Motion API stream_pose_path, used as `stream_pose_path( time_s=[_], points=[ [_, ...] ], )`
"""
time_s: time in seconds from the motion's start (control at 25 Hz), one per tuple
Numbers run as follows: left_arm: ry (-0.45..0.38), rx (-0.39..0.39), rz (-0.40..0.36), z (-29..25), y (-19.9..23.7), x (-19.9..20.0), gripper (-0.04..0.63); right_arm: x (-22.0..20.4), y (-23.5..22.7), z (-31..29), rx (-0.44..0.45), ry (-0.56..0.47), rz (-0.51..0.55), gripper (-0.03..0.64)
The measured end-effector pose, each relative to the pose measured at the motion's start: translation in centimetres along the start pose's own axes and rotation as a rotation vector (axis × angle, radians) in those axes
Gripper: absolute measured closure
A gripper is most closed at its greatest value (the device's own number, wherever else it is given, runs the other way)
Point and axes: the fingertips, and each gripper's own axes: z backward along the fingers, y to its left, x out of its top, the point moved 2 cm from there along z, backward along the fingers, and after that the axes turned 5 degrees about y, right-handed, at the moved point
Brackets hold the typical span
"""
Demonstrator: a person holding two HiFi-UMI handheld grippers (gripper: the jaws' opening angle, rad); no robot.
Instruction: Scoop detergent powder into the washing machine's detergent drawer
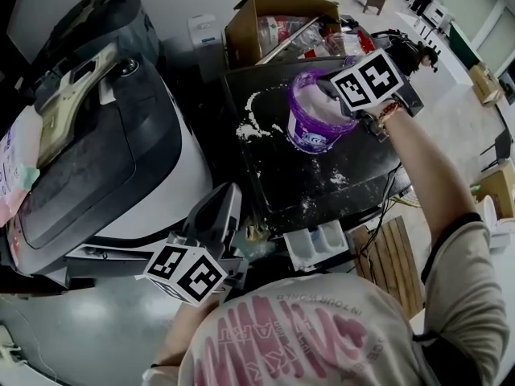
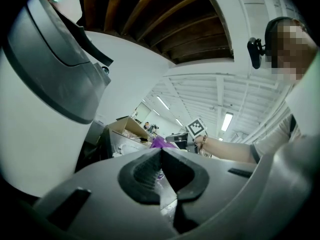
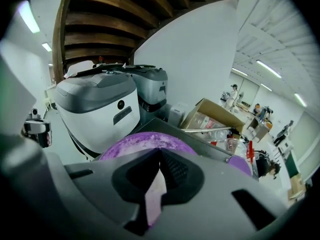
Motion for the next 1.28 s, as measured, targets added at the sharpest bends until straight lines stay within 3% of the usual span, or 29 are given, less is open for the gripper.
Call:
stream_pose_path(
  time_s=[0.52, 0.96, 1.12, 1.28],
  points=[
    [0.024, -0.084, -0.02, 1.4, 1.2, 1.3, 0.593, -0.4, 3.8, 1.3, 0.058, -0.015, -0.131, 0.612],
    [0.032, -0.165, -0.051, 1.6, 1.0, 2.8, 0.592, -1.1, 6.4, 3.2, 0.073, 0.009, -0.182, 0.612],
    [0.031, -0.189, -0.056, 1.3, 1.0, 3.3, 0.593, -1.2, 6.3, 3.8, 0.099, -0.016, -0.274, 0.612],
    [0.033, -0.216, -0.059, 1.0, 0.7, 3.6, 0.592, -1.3, 6.1, 4.5, 0.144, -0.098, -0.433, 0.612]
  ],
)
